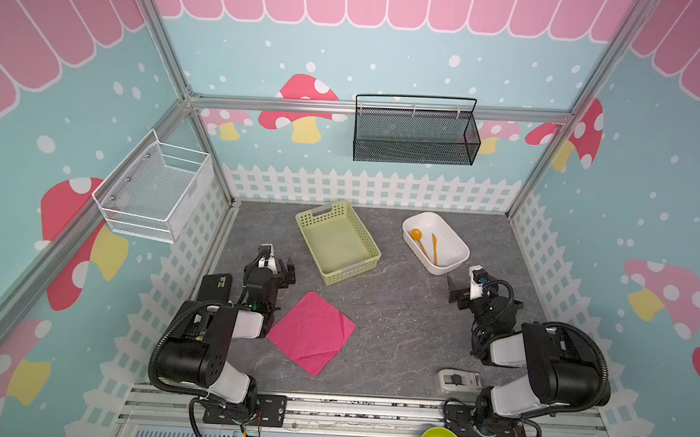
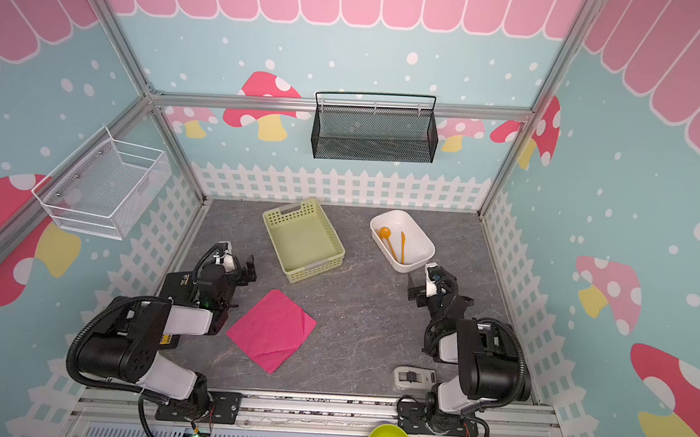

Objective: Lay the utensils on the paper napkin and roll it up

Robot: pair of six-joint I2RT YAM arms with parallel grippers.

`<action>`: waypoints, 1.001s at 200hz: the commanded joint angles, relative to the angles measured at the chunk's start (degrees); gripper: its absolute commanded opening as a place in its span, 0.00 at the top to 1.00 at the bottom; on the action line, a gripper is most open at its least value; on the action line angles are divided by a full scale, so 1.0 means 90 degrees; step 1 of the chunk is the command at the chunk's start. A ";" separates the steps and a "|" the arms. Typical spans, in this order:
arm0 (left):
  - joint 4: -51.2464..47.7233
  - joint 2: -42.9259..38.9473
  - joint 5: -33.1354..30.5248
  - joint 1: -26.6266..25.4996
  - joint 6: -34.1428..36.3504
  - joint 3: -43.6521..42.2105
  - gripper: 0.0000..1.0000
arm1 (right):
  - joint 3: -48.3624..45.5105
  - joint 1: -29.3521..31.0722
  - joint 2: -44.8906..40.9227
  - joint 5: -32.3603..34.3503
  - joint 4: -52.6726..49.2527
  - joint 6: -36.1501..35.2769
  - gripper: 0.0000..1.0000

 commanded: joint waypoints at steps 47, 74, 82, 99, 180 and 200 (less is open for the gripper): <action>0.0130 0.0043 0.0065 0.0047 0.0115 0.0096 0.00 | -0.0095 -0.0030 0.0012 -0.0036 0.0320 -0.0095 0.01; 0.0132 0.0043 0.0071 0.0049 0.0115 0.0096 0.00 | -0.0095 -0.0035 0.0021 -0.0036 0.0325 -0.0096 0.01; 0.0127 0.0043 0.0068 0.0051 0.0115 0.0096 0.00 | -0.0095 -0.0036 0.0020 -0.0035 0.0320 -0.0095 0.01; 0.0131 0.0038 0.0067 0.0051 0.0115 0.0098 0.00 | -0.0090 -0.0035 0.0016 -0.0039 0.0309 -0.0097 0.01; 0.0122 0.0043 0.0081 0.0055 0.0106 0.0097 0.00 | -0.0085 -0.0030 0.0016 -0.0036 0.0317 -0.0085 0.01; -0.0117 0.0042 0.0205 0.0168 0.0007 0.0214 0.00 | -0.0085 -0.0035 0.0016 -0.0036 0.0309 -0.0088 0.01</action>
